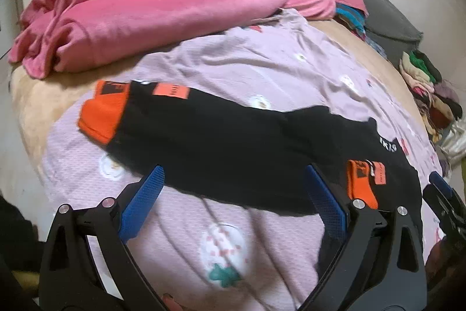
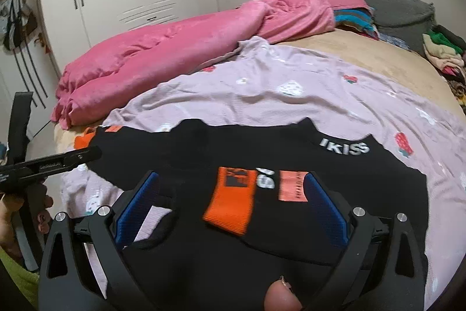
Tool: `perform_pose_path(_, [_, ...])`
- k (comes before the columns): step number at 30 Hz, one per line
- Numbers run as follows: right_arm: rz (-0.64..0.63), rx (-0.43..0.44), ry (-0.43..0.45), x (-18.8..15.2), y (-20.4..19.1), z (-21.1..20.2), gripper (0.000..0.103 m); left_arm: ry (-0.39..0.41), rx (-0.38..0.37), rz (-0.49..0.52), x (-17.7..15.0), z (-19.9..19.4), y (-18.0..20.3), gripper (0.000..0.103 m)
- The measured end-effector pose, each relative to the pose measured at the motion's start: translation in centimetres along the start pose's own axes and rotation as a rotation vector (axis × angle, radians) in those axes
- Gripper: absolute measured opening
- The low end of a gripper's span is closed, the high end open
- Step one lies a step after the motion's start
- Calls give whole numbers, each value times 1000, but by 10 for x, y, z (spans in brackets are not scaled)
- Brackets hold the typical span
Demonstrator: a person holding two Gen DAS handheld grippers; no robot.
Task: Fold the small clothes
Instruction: 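Move the left tool to the other orange sleeve cuff and grasp it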
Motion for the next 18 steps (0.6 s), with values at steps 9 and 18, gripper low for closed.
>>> perform_pose_path(9, [-39, 70, -11, 6, -37, 17, 98, 11, 40, -50, 5, -1, -32, 90])
perform_pose_path(18, [-80, 127, -25, 7, -65, 27, 98, 14, 66, -102, 8, 5, -60, 90])
Point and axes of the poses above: each gripper's, at about its wrist camera, not at the fingertips, and z roughly the way its jaws point, y to its right, x to its top, the point moved 2 cm from there along z, roughly the way its jaws point, and after that the axes turned 10 degrees about y, right-handed, at the moved point
